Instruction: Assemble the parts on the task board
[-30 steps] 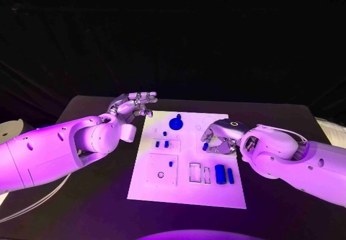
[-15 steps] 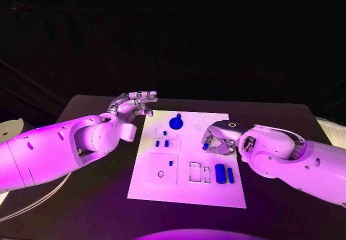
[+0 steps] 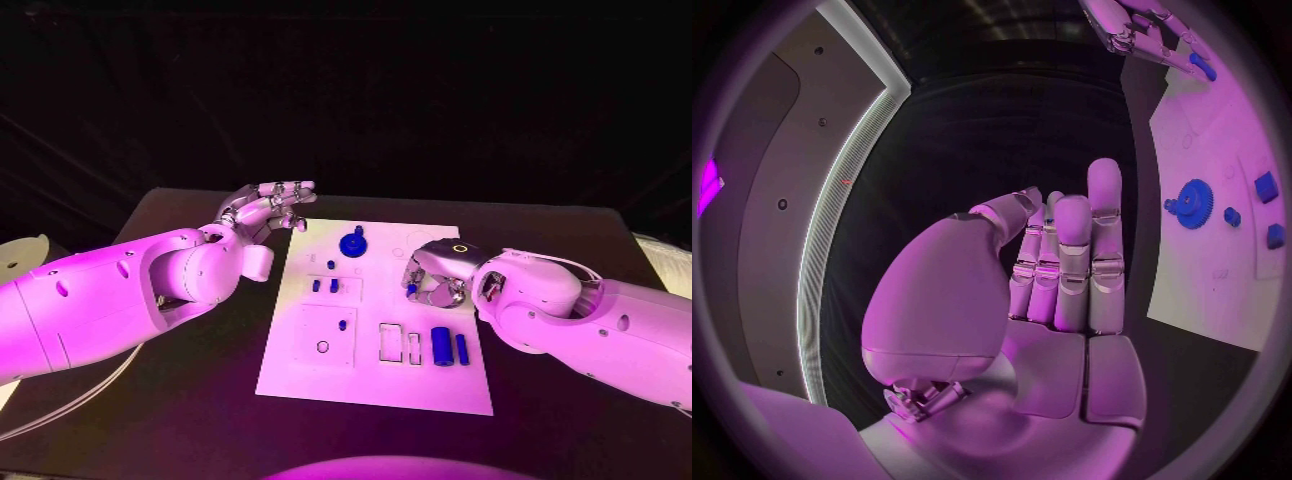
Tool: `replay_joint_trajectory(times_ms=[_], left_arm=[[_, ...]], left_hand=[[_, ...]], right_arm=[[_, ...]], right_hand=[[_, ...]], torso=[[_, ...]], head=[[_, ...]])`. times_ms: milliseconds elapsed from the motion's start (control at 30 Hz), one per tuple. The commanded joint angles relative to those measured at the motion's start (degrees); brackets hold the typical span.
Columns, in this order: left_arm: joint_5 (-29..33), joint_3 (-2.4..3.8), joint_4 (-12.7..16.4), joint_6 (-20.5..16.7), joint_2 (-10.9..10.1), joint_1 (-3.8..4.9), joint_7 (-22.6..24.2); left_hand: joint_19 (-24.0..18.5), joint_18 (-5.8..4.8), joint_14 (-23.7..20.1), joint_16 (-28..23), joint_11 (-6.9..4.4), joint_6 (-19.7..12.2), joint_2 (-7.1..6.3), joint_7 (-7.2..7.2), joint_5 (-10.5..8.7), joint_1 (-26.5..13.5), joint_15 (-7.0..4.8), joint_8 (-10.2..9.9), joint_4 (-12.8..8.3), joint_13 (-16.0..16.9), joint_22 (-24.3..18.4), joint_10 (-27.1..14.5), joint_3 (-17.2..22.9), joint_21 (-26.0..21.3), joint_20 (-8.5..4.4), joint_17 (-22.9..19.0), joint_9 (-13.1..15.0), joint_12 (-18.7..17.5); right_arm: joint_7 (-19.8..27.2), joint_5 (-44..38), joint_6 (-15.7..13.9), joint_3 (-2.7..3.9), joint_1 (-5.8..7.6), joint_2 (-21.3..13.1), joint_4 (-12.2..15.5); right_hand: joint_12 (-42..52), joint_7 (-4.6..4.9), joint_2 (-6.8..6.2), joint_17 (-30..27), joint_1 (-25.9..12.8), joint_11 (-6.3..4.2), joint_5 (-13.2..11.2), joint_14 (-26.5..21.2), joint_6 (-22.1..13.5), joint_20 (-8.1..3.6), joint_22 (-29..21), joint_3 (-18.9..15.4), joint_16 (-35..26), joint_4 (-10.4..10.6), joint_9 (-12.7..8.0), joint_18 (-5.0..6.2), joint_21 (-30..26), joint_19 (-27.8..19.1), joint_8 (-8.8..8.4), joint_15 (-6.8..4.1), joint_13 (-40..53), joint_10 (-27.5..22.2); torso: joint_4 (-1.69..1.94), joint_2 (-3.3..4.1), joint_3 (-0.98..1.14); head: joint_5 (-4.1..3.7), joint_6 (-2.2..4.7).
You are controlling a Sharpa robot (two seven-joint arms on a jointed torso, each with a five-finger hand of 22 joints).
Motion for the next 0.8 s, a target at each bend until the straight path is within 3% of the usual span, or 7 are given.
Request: replay_joint_trajectory(times_ms=[33,167,433,800], left_arm=[[0.13,0.03,0.04,1.05,0.07,0.03,0.19],[0.13,0.03,0.01,1.07,0.07,0.03,0.17],[0.13,0.02,-0.07,1.02,0.13,0.03,0.13],[0.13,-0.01,-0.06,1.1,0.24,0.02,0.16]], left_hand=[[-0.33,1.08,-0.51,-0.36,-0.15,-0.12,0.26,0.31,0.22,0.03,-0.01,0.17,-0.34,0.07,-0.06,-0.35,-0.05,-0.14,-0.03,-0.06,-0.08,0.21],[-0.33,1.08,-0.51,-0.36,-0.15,-0.12,0.26,0.31,0.22,0.03,-0.01,0.17,-0.34,0.07,-0.06,-0.35,-0.05,-0.14,-0.03,-0.06,-0.08,0.21],[-0.34,1.08,-0.54,-0.34,-0.13,-0.11,0.32,0.33,0.21,0.01,0.0,0.21,-0.41,0.09,-0.09,-0.43,-0.17,-0.18,-0.02,-0.16,-0.07,0.36],[-0.34,1.08,-0.51,-0.28,-0.12,-0.14,0.3,0.34,0.2,0.0,0.01,0.2,-0.43,0.09,-0.09,-0.46,-0.2,-0.19,-0.02,-0.06,-0.08,0.39]], right_arm=[[-0.55,-1.59,-1.25,-0.1,-0.19,0.16,0.16],[-0.64,-1.79,-2.71,-0.1,-0.21,0.0,0.48],[-0.62,-1.32,-4.92,0.15,0.03,-1.14,1.94],[-0.28,0.82,-6.23,0.85,2.1,-2.93,6.67]], right_hand=[[-0.26,-0.15,0.55,0.12,-0.27,-0.08,-0.08,3.15,0.92,-0.13,0.15,0.66,0.24,0.04,0.16,0.03,0.39,0.31,0.42,-0.46,0.13,0.87],[-0.4,-0.52,1.44,0.47,0.45,-0.48,-0.5,3.2,1.93,-0.5,0.47,1.93,0.55,-0.21,0.37,-0.03,0.63,0.49,0.62,-0.84,0.17,2.07],[-1.06,-0.61,1.8,0.49,1.29,-0.66,-0.62,3.18,2.45,-0.77,0.53,3.48,0.66,-0.9,0.52,-0.06,0.67,0.54,0.5,-1.02,0.13,2.78],[-1.41,-0.53,1.61,0.49,1.66,-0.63,-0.61,3.16,2.54,-0.81,0.58,4.05,0.69,-1.4,0.56,-0.08,0.69,0.55,0.38,-1.03,0.1,2.89]], torso=[[-0.05,-0.03,-0.02],[-0.08,-0.02,0.02],[0.04,-0.04,0.0],[-0.08,-0.09,-0.1]], head=[[0.03,-0.01],[0.08,-0.03],[-0.03,-0.02],[0.05,0.35]])
